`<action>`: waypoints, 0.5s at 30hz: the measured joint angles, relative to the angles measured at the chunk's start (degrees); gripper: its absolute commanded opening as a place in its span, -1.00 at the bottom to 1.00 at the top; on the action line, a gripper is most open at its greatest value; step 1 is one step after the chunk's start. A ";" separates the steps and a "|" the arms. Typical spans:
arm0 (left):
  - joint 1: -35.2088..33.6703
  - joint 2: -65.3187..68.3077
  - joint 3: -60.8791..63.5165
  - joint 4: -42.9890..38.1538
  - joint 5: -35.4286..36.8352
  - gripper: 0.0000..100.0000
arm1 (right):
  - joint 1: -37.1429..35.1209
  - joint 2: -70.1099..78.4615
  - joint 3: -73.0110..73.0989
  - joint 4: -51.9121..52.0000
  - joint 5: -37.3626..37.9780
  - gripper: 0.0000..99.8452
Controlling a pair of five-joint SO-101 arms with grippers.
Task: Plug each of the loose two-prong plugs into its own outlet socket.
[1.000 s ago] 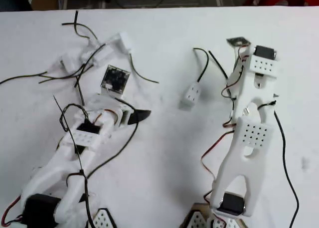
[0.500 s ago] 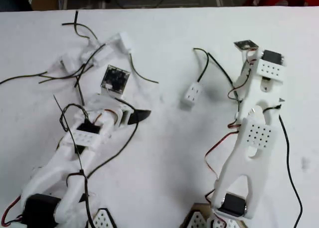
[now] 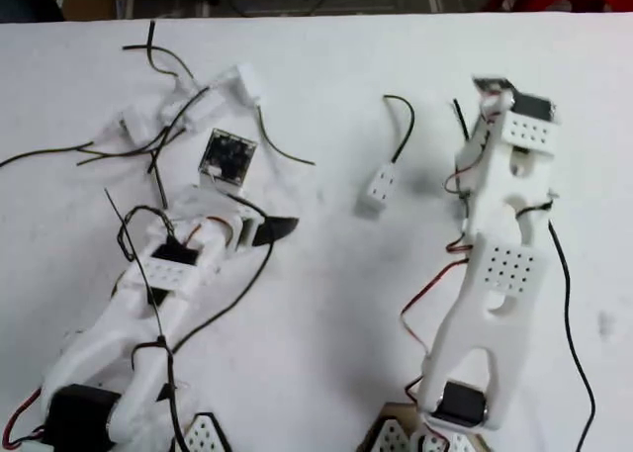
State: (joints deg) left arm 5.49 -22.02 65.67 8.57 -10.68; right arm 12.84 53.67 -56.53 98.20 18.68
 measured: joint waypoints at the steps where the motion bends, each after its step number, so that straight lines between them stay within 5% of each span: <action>1: 0.00 0.00 0.00 -0.26 0.00 -0.09 | -1.41 -2.55 0.53 -0.09 -1.32 -0.96; 9: -2.29 0.00 0.00 -0.35 0.62 -0.09 | -21.63 -21.36 14.86 0.09 -14.51 -0.96; 15: -10.99 0.00 0.00 -0.35 11.52 -0.09 | -37.27 -21.89 16.97 -4.92 -28.75 -0.96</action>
State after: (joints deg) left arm -5.49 -22.02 65.67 8.22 0.84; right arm -24.44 31.78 -39.56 93.27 -10.07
